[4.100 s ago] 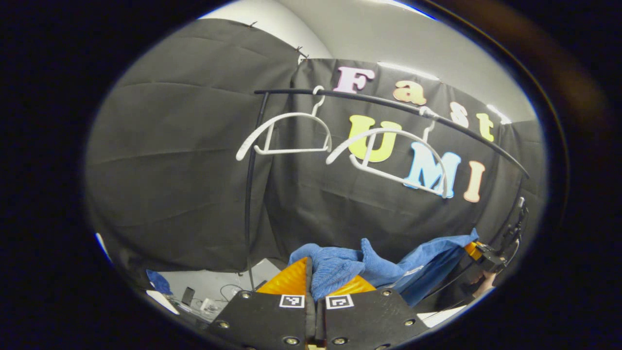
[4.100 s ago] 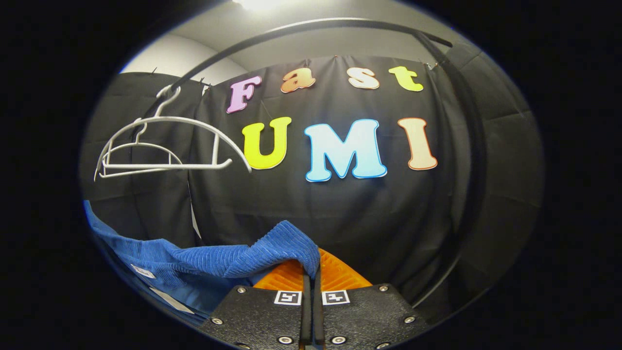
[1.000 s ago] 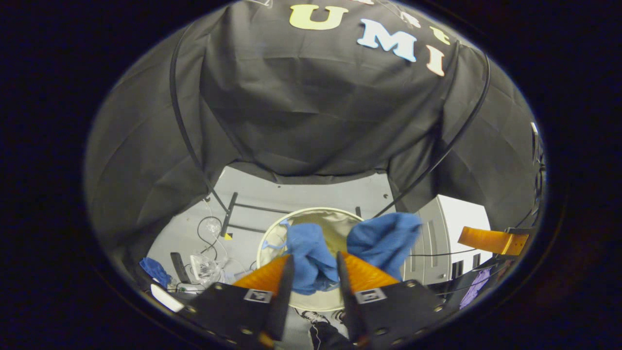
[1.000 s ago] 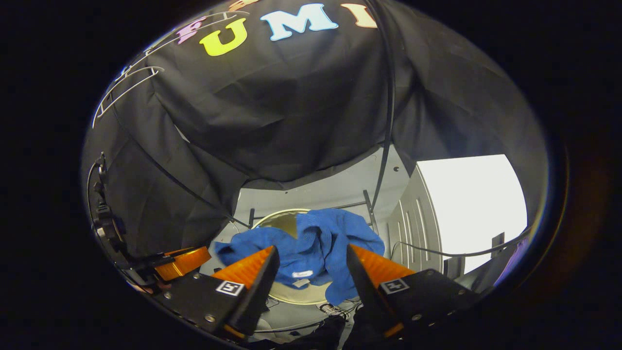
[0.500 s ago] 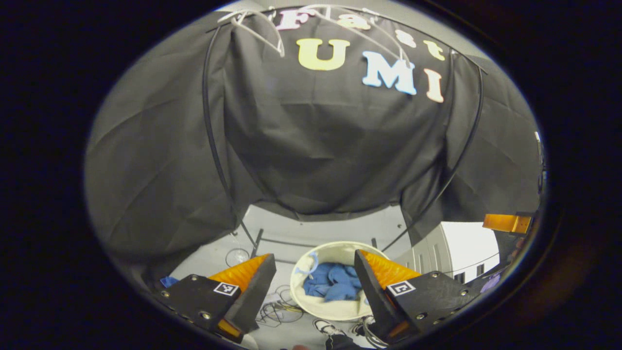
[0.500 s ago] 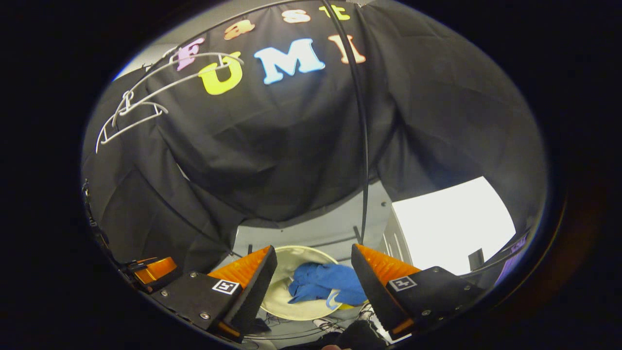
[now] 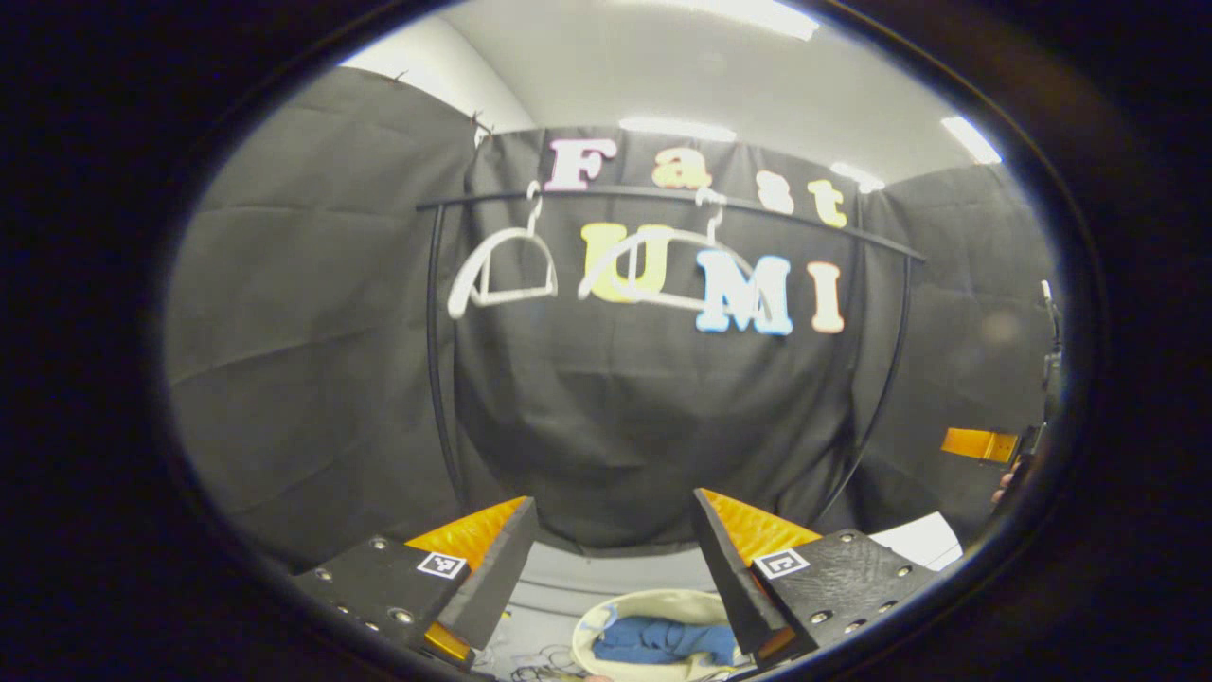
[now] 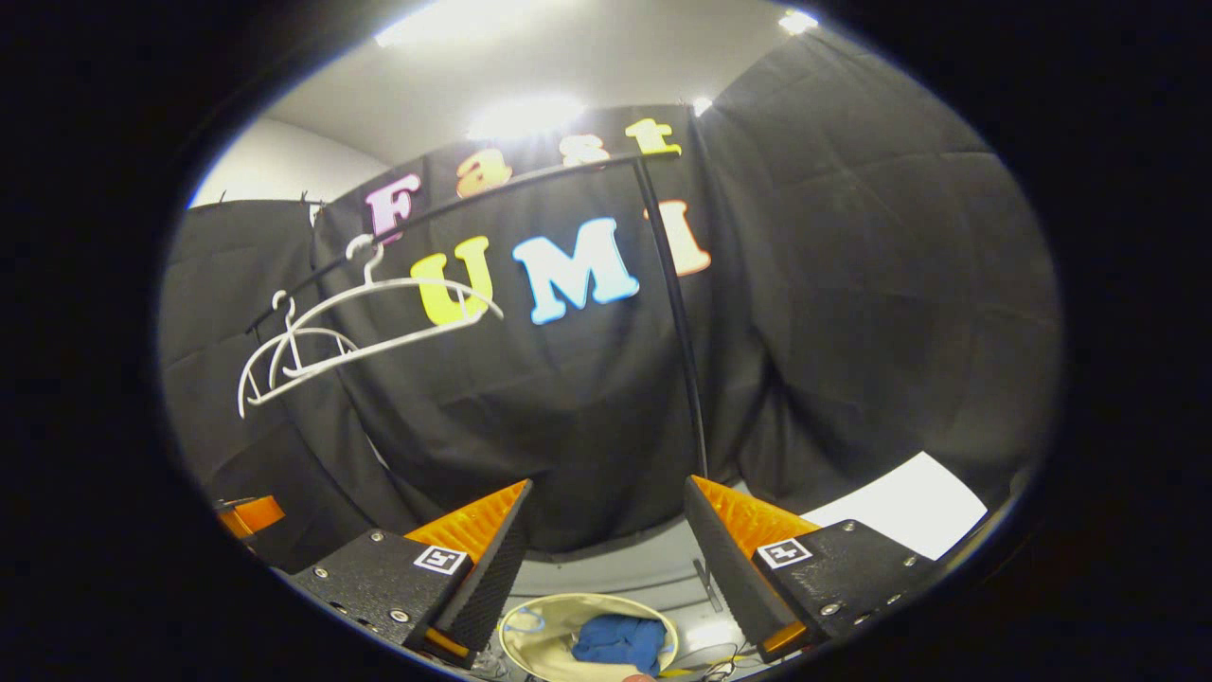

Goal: Grasp the clothes on the hanger with both hands and then place them into the laundry hamper below.

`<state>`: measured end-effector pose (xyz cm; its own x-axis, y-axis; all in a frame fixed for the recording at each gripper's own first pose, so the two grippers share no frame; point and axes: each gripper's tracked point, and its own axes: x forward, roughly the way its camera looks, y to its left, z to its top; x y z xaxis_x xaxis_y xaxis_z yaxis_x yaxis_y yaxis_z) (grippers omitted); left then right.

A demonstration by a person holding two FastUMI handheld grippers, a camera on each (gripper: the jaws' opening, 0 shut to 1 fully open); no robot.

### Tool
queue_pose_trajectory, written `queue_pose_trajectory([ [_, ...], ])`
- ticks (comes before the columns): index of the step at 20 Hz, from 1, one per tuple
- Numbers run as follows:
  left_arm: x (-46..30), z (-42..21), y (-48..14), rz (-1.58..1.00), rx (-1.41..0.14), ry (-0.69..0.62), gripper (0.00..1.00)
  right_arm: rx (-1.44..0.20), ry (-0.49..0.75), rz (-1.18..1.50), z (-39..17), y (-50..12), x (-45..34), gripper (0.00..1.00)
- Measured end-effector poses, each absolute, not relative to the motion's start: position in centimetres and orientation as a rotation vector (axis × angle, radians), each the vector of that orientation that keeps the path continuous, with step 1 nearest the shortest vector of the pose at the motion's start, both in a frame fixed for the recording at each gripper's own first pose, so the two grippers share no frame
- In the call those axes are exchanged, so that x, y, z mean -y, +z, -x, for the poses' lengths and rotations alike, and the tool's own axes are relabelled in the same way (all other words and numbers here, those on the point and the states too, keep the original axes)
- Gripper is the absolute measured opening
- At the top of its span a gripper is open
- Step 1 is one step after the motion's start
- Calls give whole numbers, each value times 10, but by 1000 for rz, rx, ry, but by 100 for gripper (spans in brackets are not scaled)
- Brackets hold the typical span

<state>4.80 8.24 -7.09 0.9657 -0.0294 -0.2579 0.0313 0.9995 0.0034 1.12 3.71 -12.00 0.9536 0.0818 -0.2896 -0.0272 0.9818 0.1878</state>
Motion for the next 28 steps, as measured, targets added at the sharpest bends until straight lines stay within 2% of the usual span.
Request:
queue_pose_trajectory([
  [1, -81, -46, -55, 0, -219, -36, 97, -255, 54, -186, -10, -101, -35, 95],
  [6, -77, -38, 30, 8, -47, -56, 96, -22, 13, -164, -2, -21, -19, 95],
  [7, -75, -29, 38, 1, -12, -60, 96, 21, -4, -150, 0, -7, -15, 90],
  [8, -72, -27, 48, -5, 18, -65, 96, 61, -21, -137, 2, 4, -11, 95],
  [9, -71, -25, 54, -10, 38, -70, 96, 87, -33, -124, 5, 12, -9, 90],
  [11, -73, -18, 61, -14, 77, -65, 96, 114, -49, -103, 14, 17, -5, 90],
  [12, -74, -14, 63, -11, 94, -57, 96, 116, -54, -92, 18, 17, -4, 90],
  [13, -78, -7, 64, -3, 107, -49, 95, 117, -53, -77, 20, 14, -3, 95],
  [15, -79, 3, 55, 25, 101, -44, 93, 96, -57, -46, 25, 2, 1, 95],
  [16, -82, 6, 46, 33, 87, -38, 94, 76, -55, -30, 27, -5, 2, 90],
  [18, -92, 8, 27, 26, 52, -7, 95, 28, -48, -10, 26, -19, 1, 90],
  [20, -98, 9, 13, 18, 19, 12, 96, -8, -35, -5, 24, -26, -2, 91],
  [21, -99, 10, 8, 21, 11, 17, 96, -14, -26, -5, 23, -27, -4, 95],
  [28, -98, 16, -21, 68, -18, 38, 96, -14, 57, -22, 6, -24, -28, 95],
])
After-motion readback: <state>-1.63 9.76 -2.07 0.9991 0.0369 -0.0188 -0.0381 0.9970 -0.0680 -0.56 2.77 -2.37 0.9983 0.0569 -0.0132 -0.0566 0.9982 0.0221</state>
